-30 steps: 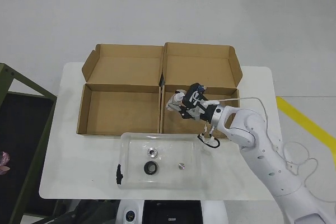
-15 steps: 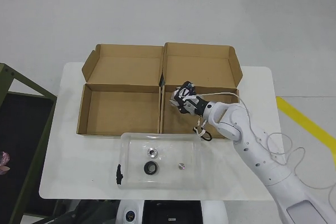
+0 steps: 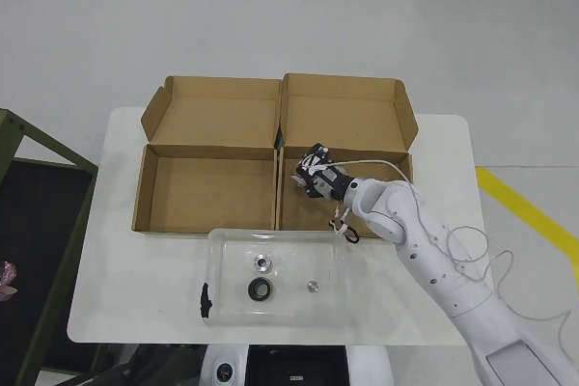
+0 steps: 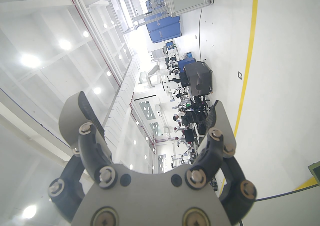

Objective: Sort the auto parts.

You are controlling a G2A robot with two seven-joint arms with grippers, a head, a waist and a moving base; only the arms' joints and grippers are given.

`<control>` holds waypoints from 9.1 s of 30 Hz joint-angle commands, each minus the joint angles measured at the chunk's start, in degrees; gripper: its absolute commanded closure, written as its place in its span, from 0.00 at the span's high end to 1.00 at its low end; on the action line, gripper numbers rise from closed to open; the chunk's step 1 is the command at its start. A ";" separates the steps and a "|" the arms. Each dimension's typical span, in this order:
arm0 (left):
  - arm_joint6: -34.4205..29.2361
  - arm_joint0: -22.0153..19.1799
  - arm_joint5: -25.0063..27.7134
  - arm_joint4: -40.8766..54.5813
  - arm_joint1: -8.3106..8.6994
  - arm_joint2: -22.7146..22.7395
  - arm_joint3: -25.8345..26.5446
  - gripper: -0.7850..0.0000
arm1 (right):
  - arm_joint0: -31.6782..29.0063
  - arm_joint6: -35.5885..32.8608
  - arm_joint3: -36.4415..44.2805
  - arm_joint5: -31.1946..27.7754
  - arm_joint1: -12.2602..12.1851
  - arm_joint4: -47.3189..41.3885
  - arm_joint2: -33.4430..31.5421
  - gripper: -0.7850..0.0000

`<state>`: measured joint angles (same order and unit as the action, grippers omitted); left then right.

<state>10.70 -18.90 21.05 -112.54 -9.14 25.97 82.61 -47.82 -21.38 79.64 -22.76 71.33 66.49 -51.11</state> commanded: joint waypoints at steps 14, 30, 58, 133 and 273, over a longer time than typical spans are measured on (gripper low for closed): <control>0.00 0.00 0.00 0.00 0.00 0.00 0.00 1.00 | -7.85 -12.26 22.67 -7.27 -3.01 5.01 -7.91 1.00; 0.00 0.00 0.00 0.00 0.00 0.00 0.00 1.00 | -21.09 -24.66 41.25 -20.65 -5.78 0.85 -8.52 1.00; 0.00 0.00 0.00 0.00 0.00 0.00 0.00 1.00 | -25.67 -33.94 40.48 -23.77 -7.78 11.46 -2.68 1.00; 0.00 0.00 0.00 0.00 0.00 0.00 0.00 1.00 | -22.51 -8.66 45.06 -16.16 -9.45 6.75 -15.75 0.00; 0.00 0.00 0.00 0.00 0.00 0.00 0.00 1.00 | -10.78 -9.50 25.45 -14.81 -3.37 10.13 9.14 0.49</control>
<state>10.70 -18.90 21.05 -112.54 -9.14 25.97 82.61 -58.61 -30.74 105.21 -37.60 67.97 76.56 -41.86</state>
